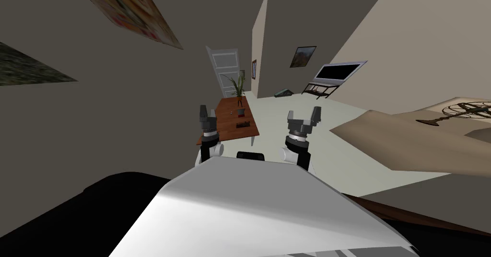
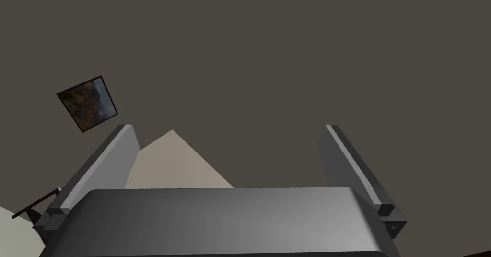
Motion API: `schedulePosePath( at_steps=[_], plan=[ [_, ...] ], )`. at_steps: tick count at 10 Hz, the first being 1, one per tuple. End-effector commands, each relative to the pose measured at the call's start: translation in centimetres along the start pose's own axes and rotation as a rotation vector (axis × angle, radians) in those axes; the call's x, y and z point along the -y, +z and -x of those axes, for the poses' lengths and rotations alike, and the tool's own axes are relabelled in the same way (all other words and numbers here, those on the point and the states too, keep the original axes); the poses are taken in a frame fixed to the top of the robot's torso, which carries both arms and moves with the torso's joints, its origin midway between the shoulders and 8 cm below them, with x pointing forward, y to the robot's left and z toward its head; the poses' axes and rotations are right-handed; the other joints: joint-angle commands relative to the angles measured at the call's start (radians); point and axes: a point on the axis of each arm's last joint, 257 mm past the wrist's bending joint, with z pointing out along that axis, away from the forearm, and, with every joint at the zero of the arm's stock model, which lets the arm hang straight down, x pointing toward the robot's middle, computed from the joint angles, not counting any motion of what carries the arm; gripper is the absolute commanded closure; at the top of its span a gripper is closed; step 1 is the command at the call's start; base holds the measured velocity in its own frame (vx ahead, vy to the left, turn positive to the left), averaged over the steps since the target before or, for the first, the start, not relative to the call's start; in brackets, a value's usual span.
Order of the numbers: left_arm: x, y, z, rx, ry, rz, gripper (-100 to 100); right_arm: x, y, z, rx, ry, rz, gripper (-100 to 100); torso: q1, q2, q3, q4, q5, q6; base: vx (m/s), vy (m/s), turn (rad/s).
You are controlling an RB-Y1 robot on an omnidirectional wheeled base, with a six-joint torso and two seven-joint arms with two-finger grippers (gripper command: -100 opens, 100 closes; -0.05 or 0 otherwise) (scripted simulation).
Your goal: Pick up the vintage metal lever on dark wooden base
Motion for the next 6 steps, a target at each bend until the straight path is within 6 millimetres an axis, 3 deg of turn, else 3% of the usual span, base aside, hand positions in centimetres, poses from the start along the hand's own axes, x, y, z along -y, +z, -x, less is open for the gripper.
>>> schedulePosePath(
  at_steps=[1, 6],
  plan=[
    [-1.3, -0.1, -0.4, -0.033, 0.001, 0.032, -100, 0.0, 0.0, 0.0, 0.000, 0.000, 0.000, 0, 0.000, 0.000, 0.000, 0.000, 0.000, 0.000, 0.006, -0.040, -0.020],
    [-7.0, -0.7, -1.0, -0.117, -0.004, 0.181, -100, 0.0, 0.0, 0.0, 0.000, 0.000, 0.000, 0, -0.006, 0.000, 0.000, 0.000, -0.001, 0.000, -0.003, -0.096, -0.031]
  ],
)
